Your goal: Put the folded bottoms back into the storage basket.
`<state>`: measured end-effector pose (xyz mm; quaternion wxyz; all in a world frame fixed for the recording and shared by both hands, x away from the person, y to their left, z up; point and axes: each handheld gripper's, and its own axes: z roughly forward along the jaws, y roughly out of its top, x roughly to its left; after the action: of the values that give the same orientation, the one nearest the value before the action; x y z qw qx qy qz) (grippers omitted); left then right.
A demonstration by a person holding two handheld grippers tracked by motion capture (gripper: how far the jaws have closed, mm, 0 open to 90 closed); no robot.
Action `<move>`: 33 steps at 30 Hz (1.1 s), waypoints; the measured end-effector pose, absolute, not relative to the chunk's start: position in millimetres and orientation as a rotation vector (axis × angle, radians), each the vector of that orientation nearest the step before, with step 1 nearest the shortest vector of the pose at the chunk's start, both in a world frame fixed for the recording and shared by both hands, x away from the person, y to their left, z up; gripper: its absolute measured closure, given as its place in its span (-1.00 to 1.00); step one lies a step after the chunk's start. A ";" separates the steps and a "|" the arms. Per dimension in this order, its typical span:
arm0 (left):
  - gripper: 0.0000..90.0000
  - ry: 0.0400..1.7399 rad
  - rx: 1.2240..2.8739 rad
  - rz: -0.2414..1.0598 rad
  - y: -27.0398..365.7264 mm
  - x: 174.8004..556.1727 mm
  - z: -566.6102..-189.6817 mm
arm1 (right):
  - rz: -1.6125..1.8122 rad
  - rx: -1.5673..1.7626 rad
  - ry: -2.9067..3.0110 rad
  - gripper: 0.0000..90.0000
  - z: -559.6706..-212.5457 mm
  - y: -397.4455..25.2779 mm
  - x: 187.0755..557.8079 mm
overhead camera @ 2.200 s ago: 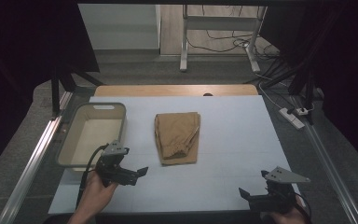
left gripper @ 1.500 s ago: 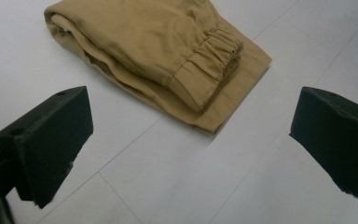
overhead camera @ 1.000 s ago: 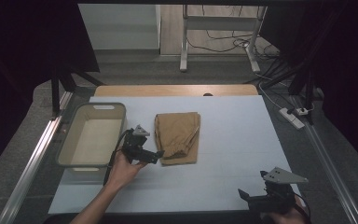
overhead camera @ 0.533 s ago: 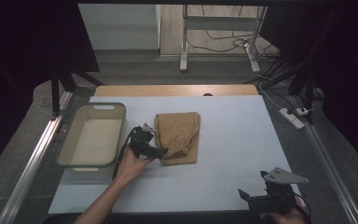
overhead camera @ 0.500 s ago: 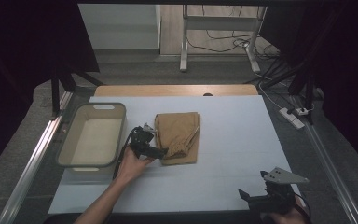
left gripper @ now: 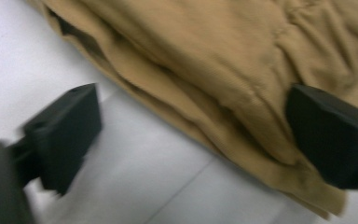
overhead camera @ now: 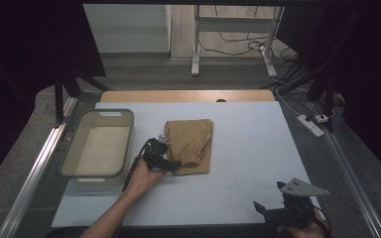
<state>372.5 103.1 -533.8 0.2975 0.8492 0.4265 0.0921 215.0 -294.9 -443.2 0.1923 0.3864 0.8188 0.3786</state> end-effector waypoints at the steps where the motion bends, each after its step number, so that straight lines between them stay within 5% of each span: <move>1: -0.48 1.127 2.259 0.240 102.5 371.0 -532.4 | 1.060 1.082 2.300 -0.98 -443.4 -294.4 215.0; 13: 0.68 1.126 2.211 0.068 100.0 368.5 -527.4 | 1.038 1.071 2.314 -0.98 -444.0 -292.5 215.3; 33: 0.75 1.091 2.269 0.113 100.0 369.5 -521.6 | 1.156 1.076 2.329 -0.98 -438.5 -292.8 217.2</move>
<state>369.5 100.0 -521.6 0.3056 0.8573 0.4120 0.0428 217.2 -292.8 -438.5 0.1629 0.3772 0.8166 0.4054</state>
